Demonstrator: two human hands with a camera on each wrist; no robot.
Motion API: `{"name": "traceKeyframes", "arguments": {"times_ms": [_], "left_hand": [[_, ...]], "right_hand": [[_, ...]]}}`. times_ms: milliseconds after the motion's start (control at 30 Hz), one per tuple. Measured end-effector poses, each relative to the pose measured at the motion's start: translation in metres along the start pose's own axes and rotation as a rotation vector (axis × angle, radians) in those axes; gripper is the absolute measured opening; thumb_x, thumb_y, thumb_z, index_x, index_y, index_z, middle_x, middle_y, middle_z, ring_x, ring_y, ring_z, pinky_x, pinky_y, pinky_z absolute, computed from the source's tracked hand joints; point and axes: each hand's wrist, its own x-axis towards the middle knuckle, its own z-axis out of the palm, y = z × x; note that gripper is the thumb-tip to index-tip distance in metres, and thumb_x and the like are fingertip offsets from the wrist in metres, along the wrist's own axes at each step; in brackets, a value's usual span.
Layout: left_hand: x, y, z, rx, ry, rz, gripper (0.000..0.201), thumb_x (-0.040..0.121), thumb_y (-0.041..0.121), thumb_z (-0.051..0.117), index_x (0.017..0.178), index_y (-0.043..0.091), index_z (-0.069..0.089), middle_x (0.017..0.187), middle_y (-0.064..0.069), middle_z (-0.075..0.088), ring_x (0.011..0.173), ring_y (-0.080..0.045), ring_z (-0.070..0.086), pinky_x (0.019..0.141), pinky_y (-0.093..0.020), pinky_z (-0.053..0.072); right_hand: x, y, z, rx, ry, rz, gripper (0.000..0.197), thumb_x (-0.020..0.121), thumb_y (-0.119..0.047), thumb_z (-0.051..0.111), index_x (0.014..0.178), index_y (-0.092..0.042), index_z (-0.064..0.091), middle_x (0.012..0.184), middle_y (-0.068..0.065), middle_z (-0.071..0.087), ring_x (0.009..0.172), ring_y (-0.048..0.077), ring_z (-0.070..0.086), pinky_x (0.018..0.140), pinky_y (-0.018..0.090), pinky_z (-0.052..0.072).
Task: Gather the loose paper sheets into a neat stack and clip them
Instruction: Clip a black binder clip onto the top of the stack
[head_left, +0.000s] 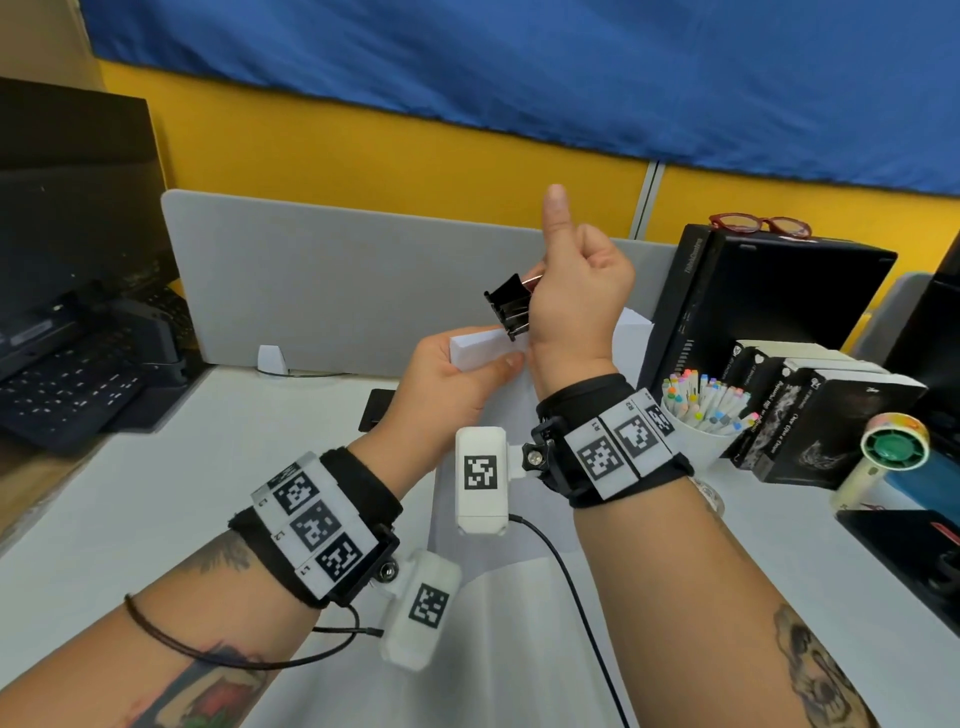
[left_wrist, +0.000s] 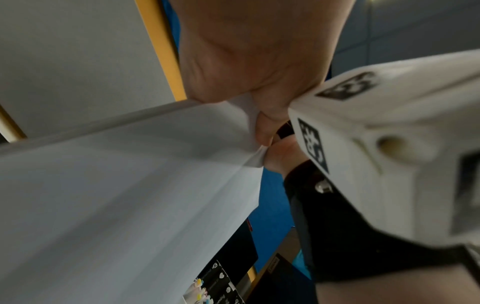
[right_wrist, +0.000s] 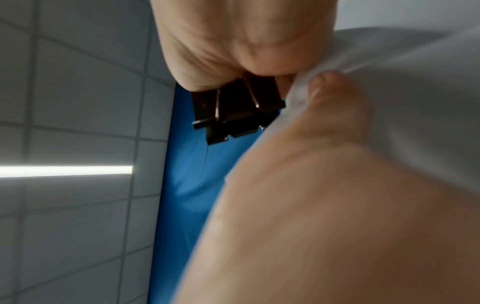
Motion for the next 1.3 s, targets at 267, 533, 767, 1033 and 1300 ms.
{"name": "traceKeyframes", "arguments": {"times_ms": [267, 533, 767, 1033, 1300], "left_hand": [[-0.001, 0.002, 0.0, 0.102, -0.083, 0.052, 0.023, 0.097, 0.002, 0.067, 0.087, 0.02, 0.075, 0.08, 0.013, 0.075, 0.076, 0.001, 0.065, 0.072, -0.015, 0.051], [0.0, 0.004, -0.008, 0.074, -0.127, 0.049, 0.041, 0.098, 0.004, 0.067, 0.138, 0.002, 0.061, 0.131, -0.009, 0.072, 0.125, -0.022, 0.066, 0.113, -0.038, 0.048], [-0.002, 0.007, -0.015, 0.097, -0.144, 0.02, 0.031, 0.097, 0.005, 0.069, 0.126, 0.014, 0.072, 0.121, 0.0, 0.077, 0.116, -0.016, 0.071, 0.103, -0.031, 0.055], [0.002, 0.008, -0.025, 0.104, -0.172, -0.023, 0.02, 0.097, 0.01, 0.069, 0.116, 0.007, 0.075, 0.107, -0.009, 0.079, 0.099, -0.024, 0.076, 0.084, -0.033, 0.062], [0.017, 0.007, -0.039, 0.039, -0.181, -0.135, 0.006, 0.092, 0.012, 0.072, 0.097, 0.017, 0.074, 0.089, -0.001, 0.079, 0.079, -0.016, 0.077, 0.066, -0.029, 0.061]], "right_hand": [[0.0, -0.002, -0.003, -0.005, 0.059, 0.045, 0.064, 0.1, -0.034, 0.058, 0.045, -0.015, 0.032, 0.044, 0.006, 0.029, 0.042, 0.019, 0.033, 0.049, 0.023, 0.042], [-0.002, 0.003, -0.006, -0.132, -0.104, -0.122, 0.066, 0.1, -0.024, 0.06, 0.045, -0.009, 0.027, 0.045, 0.002, 0.023, 0.042, 0.02, 0.02, 0.046, 0.021, 0.029], [0.006, 0.006, -0.015, -0.371, -0.251, -0.242, 0.065, 0.097, -0.035, 0.061, 0.043, -0.022, 0.029, 0.042, -0.004, 0.025, 0.042, 0.02, 0.023, 0.046, 0.041, 0.03], [0.016, 0.007, -0.03, -0.744, -0.374, -0.364, 0.064, 0.101, -0.052, 0.046, 0.048, -0.019, 0.03, 0.043, -0.005, 0.031, 0.044, 0.015, 0.033, 0.047, 0.031, 0.025], [0.028, 0.018, -0.106, -0.666, -0.163, -0.043, 0.084, 0.098, -0.069, 0.022, 0.079, -0.002, 0.069, 0.076, 0.003, 0.067, 0.068, 0.003, 0.062, 0.072, 0.023, 0.045]]}}
